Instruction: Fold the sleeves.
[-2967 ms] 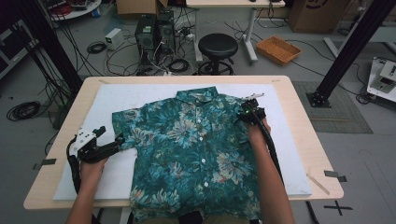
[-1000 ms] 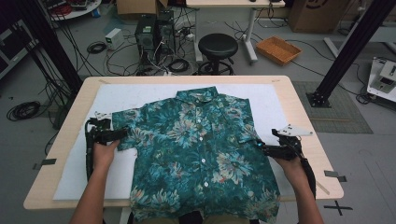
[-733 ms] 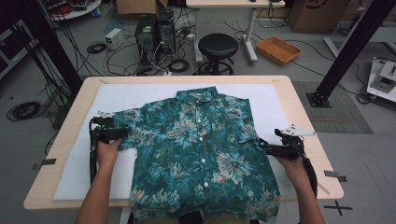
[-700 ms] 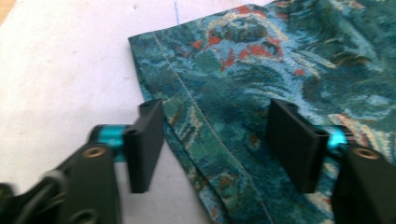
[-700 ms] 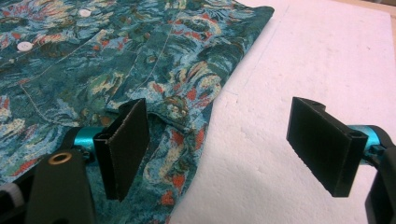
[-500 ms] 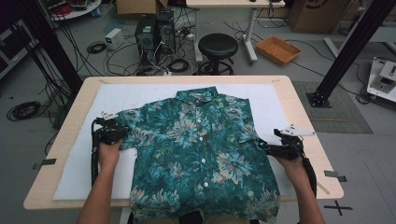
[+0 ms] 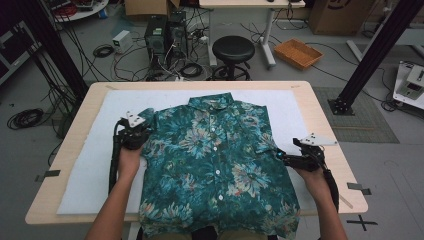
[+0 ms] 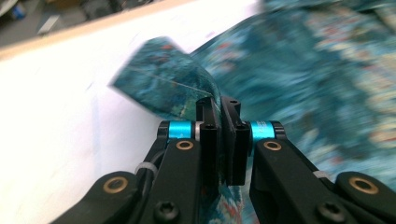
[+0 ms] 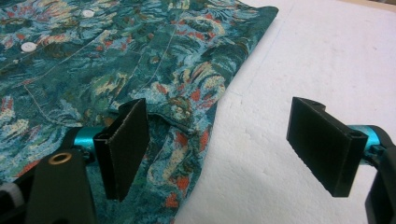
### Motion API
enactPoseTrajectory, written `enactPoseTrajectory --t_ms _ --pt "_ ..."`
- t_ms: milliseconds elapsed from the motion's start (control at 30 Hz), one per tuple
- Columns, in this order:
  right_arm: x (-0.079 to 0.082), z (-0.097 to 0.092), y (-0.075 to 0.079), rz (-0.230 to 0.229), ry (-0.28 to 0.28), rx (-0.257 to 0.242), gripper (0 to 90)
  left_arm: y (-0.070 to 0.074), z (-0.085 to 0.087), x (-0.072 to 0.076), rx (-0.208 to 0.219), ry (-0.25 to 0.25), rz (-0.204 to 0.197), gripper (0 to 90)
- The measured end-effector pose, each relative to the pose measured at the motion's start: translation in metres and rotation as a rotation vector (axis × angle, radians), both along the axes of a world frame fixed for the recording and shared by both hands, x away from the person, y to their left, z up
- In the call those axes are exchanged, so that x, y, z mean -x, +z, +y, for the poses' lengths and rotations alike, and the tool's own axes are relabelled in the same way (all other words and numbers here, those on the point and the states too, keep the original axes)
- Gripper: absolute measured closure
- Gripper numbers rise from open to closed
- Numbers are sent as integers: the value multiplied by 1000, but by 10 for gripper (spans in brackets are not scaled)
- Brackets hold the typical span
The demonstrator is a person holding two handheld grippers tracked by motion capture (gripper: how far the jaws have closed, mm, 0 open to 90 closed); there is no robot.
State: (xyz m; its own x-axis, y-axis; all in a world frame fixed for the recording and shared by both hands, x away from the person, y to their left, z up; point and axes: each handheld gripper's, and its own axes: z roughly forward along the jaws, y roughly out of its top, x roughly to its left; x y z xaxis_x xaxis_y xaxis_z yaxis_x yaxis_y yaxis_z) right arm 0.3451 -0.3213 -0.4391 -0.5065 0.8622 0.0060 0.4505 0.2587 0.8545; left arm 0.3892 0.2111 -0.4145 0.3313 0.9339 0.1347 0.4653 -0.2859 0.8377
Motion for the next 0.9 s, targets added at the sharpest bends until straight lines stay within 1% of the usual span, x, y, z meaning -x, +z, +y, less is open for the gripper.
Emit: enactPoseTrajectory --t_ms 33,67,133,167,200,233,267,300,333,367,400,433,467,500,533,567,600,633,667,700,800,900 --pt "0 0 0 0 0 0 212 2 -8 0 1 -19 -8 862" --pt "0 0 0 -1 0 1 212 4 -16 0 -10 -45 -8 853" --pt "0 -1 0 1 -2 -1 212 6 -31 0 -3 -96 -17 844" --pt "0 -2 0 2 -5 1 212 9 -42 0 26 -144 -33 750" --pt "0 -2 -1 0 -5 2 212 9 -42 0 26 -144 -33 640" --pt "0 -3 -1 -1 -7 4 212 10 -44 1 61 -155 -47 567" --pt "0 -4 -1 3 -9 3 212 16 -44 3 108 -175 -79 560" --pt "0 -4 -1 3 -11 3 212 16 -44 3 108 -175 -79 547" --pt "0 -5 -1 3 -13 3 212 20 -39 6 130 -151 -119 517" --pt "0 -5 -1 2 -14 2 212 20 -39 6 130 -151 -119 496" --pt "0 -5 -1 1 -14 1 212 23 -30 8 140 -121 -132 489" --pt "0 -5 -1 0 -15 1 212 22 -25 9 147 -103 -133 478" --pt "0 -5 -1 -1 -15 2 212 21 -21 9 147 -86 -128 445" --pt "-1 -5 -1 -2 -14 3 212 21 -21 9 147 -86 -128 407" --pt "-1 -4 -1 -2 -14 5 212 17 -12 8 166 -63 -107 371" --pt "-1 -4 -1 -2 -14 5 212 17 -12 8 166 -63 -107 318" --pt "-1 -3 -1 -2 -15 7 212 13 -5 8 177 -42 -91 266" --pt "-1 -3 -1 -5 -14 9 211 13 -5 8 177 -42 -91 239" --pt "-1 -4 -1 -8 -13 10 212 9 2 9 196 -41 -88 238" --pt "-1 -4 -1 -6 -13 6 211 8 5 10 201 -40 -87 238" --pt "-1 -5 0 -12 -12 4 211 5 9 11 212 -38 -85 239" --pt "-1 -5 0 -8 -14 1 211 2 15 12 222 -35 -77 239"
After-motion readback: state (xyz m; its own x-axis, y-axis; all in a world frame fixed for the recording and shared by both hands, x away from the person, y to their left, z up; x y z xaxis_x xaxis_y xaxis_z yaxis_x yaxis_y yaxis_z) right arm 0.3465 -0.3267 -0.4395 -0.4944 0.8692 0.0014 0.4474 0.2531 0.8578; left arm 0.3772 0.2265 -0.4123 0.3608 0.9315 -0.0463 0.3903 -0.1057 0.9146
